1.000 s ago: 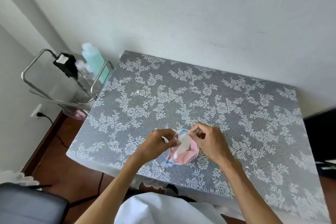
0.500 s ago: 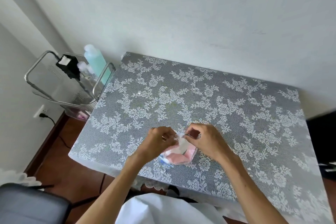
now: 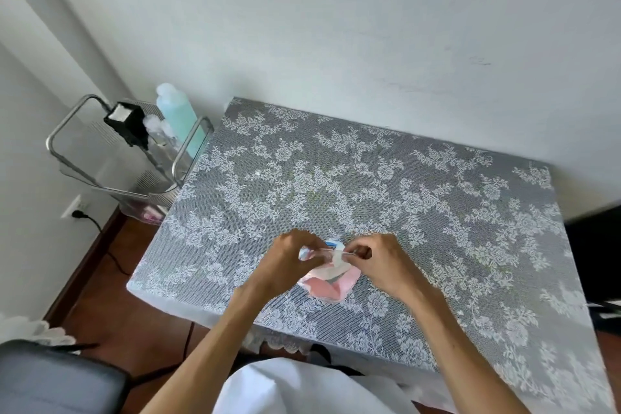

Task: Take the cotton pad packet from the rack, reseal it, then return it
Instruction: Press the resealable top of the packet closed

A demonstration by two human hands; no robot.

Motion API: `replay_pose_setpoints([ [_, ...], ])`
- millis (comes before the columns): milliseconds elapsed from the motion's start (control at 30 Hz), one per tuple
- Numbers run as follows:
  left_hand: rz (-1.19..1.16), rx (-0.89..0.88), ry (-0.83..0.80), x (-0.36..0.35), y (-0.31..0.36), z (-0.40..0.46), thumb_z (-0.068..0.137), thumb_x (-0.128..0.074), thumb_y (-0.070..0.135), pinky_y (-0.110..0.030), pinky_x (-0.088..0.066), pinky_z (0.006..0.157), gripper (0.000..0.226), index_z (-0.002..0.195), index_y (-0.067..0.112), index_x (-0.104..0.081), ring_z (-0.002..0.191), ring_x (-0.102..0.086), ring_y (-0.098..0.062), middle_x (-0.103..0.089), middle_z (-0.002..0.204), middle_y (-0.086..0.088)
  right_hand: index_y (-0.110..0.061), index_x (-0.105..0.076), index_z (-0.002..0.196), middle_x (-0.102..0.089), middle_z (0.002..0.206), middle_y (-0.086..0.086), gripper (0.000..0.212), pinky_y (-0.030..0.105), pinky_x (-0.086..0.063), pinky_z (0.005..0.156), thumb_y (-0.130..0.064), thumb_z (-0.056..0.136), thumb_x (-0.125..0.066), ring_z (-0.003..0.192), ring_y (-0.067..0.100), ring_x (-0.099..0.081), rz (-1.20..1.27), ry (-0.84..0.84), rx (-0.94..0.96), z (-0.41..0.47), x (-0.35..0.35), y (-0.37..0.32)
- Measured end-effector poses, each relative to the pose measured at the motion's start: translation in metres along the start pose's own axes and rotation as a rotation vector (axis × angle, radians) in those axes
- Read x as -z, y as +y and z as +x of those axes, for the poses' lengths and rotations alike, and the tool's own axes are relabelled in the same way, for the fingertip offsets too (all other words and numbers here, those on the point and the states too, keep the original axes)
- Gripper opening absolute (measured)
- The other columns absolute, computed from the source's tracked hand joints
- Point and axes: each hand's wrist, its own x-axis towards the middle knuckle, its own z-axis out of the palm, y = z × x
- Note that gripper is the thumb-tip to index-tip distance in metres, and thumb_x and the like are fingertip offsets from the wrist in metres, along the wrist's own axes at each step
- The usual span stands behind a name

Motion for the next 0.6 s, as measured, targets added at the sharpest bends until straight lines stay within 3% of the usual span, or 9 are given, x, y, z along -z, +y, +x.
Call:
replay_pose_setpoints([
  [100, 0.033, 0.067, -0.101, 0.009, -0.009, -0.004, 0.081, -0.076, 0.029, -0.008, -0.044, 0.068, 0.027, 0.107, 0.023, -0.07, 0.086, -0.059, 0.0, -0.065, 0.098, 0.015, -0.025, -0.072, 0.099, -0.065, 0.084, -0.014, 0.015, 0.017, -0.05, 0.045, -0.026, 0.085, -0.071, 0.056, 0.003, -0.061, 0.006, -0.004, -0.035, -0.001, 0.002, 0.003],
  [233, -0.049, 0.113, -0.2, 0.014, -0.01, -0.005, 0.083, -0.076, 0.025, -0.019, -0.055, 0.069, 0.017, 0.097, 0.016, -0.07, 0.078, -0.063, -0.006, -0.066, 0.088, 0.012, -0.025, -0.072, 0.099, -0.065, 0.077, -0.013, 0.014, 0.015, -0.039, 0.037, -0.027, 0.086, -0.07, 0.04, 0.001, -0.049, 0.021, -0.031, -0.059, -0.002, 0.002, 0.003],
  [367, -0.093, 0.138, -0.183, 0.015, -0.006, -0.003, 0.082, -0.076, 0.02, -0.018, -0.052, 0.063, 0.011, 0.083, 0.02, -0.066, 0.07, -0.062, -0.003, -0.068, 0.079, 0.007, -0.023, -0.072, 0.098, -0.061, 0.075, -0.015, 0.013, 0.011, -0.037, 0.036, -0.028, 0.085, -0.07, 0.043, -0.005, -0.054, 0.036, -0.053, -0.075, -0.003, 0.004, -0.002],
  [467, -0.087, 0.14, -0.12, 0.014, -0.005, -0.001, 0.08, -0.077, 0.017, -0.022, -0.054, 0.061, 0.015, 0.077, 0.023, -0.064, 0.068, -0.062, -0.009, -0.068, 0.074, 0.005, -0.025, -0.07, 0.102, -0.064, 0.076, -0.007, 0.019, 0.015, -0.043, 0.039, -0.031, 0.084, -0.071, 0.049, 0.004, -0.055, 0.016, -0.083, -0.074, -0.004, 0.007, -0.004],
  [600, -0.057, 0.107, -0.083, 0.011, -0.001, 0.001, 0.08, -0.076, 0.015, -0.02, -0.052, 0.059, 0.018, 0.077, 0.026, -0.062, 0.065, -0.06, -0.003, -0.066, 0.072, 0.01, -0.03, -0.066, 0.11, -0.063, 0.075, -0.007, 0.031, 0.017, -0.037, 0.042, -0.037, 0.08, -0.075, 0.052, 0.006, -0.049, -0.077, -0.109, -0.044, -0.003, 0.005, -0.01],
])
